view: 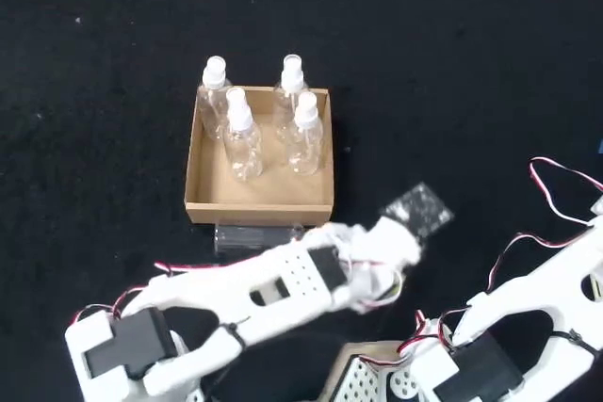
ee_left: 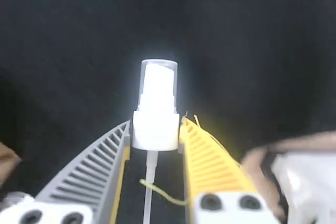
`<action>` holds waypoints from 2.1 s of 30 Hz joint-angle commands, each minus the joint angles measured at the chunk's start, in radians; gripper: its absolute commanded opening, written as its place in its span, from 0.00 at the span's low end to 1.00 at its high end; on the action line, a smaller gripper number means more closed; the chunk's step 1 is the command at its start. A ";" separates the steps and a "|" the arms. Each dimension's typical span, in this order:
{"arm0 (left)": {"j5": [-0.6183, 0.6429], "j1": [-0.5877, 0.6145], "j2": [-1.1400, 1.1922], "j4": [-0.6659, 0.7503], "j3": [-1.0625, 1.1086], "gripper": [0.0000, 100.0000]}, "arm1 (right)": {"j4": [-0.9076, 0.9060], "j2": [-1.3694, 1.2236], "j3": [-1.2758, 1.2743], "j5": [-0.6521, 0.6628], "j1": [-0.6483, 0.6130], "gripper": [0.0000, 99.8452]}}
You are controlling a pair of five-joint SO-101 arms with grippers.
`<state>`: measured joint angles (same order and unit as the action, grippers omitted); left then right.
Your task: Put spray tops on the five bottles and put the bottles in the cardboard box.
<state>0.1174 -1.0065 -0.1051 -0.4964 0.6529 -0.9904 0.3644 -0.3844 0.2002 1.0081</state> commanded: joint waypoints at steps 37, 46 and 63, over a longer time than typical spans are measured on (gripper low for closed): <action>-0.836 0.834 -0.701 -1.068 -0.028 0.28 | -0.115 0.010 -0.076 0.011 -0.170 0.08; -0.879 0.682 -0.600 -1.031 0.001 0.28 | -0.100 0.012 -0.116 0.011 -0.167 0.08; -0.852 0.549 -0.250 -0.749 -0.113 0.34 | 0.034 0.012 -0.240 0.011 -0.169 0.08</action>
<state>-0.6958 -0.4419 -0.3767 -1.2543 0.6022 -0.9828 0.3644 -0.6283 0.2002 0.8516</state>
